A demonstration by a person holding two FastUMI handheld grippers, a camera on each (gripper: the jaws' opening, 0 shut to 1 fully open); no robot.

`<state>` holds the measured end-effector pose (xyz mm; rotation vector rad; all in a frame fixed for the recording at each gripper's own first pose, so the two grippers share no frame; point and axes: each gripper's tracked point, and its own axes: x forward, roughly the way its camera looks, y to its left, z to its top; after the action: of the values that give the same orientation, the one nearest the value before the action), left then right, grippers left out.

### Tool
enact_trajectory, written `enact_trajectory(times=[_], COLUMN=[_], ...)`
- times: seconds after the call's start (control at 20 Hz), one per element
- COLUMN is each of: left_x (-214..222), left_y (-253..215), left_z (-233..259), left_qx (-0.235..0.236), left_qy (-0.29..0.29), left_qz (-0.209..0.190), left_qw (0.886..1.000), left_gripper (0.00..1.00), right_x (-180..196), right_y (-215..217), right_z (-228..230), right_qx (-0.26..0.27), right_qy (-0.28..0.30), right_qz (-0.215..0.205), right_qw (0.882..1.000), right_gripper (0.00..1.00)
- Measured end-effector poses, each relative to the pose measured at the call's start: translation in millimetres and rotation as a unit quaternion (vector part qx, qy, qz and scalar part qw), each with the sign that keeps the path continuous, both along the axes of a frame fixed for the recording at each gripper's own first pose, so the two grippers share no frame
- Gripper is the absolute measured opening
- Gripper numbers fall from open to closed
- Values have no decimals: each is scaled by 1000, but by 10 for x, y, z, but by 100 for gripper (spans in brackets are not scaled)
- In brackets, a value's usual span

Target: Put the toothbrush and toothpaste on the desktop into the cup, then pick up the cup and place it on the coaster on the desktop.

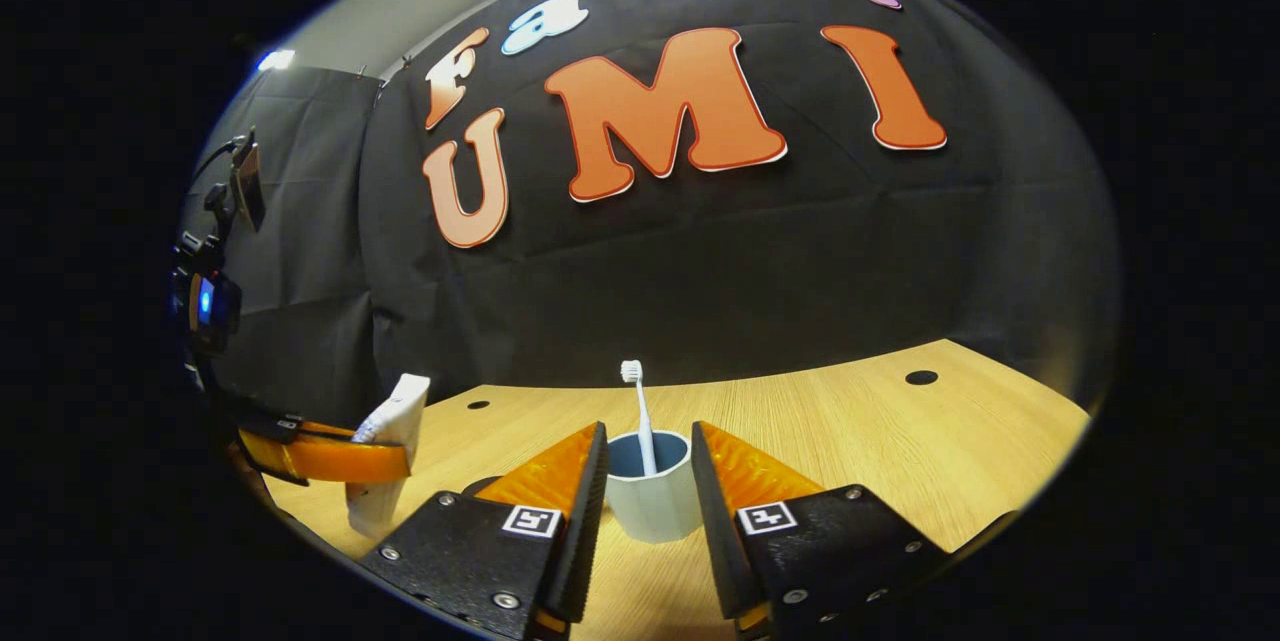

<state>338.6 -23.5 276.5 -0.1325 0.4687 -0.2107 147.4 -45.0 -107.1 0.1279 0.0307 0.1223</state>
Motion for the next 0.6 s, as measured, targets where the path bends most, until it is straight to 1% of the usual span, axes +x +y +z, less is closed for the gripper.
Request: enact_trajectory(times=[0.05,0.2,0.35,0.45,0.6], left_x=[84,319,571,733,964], left_y=[-64,-271,-419,-522,-606], left_z=[-31,40,134,176,243], left_qx=[0,-2,1,-3,-24], left_qy=[-8,-34,-55,-62,-86], left_qz=[-2,-8,-16,-18,-22], left_qw=[1000,999,998,998,996], left_gripper=[14,14,15,15,14], right_x=[-26,-106,-168,-212,-263], right_y=[-9,-23,-18,-20,-52], right_z=[-2,-26,-91,-174,-228], right_qx=[-4,-18,-33,-43,-51], right_qy=[0,4,10,18,28], right_qz=[0,6,8,10,5], right_qw=[1000,1000,999,999,998], right_gripper=[56,63,73,76,78])
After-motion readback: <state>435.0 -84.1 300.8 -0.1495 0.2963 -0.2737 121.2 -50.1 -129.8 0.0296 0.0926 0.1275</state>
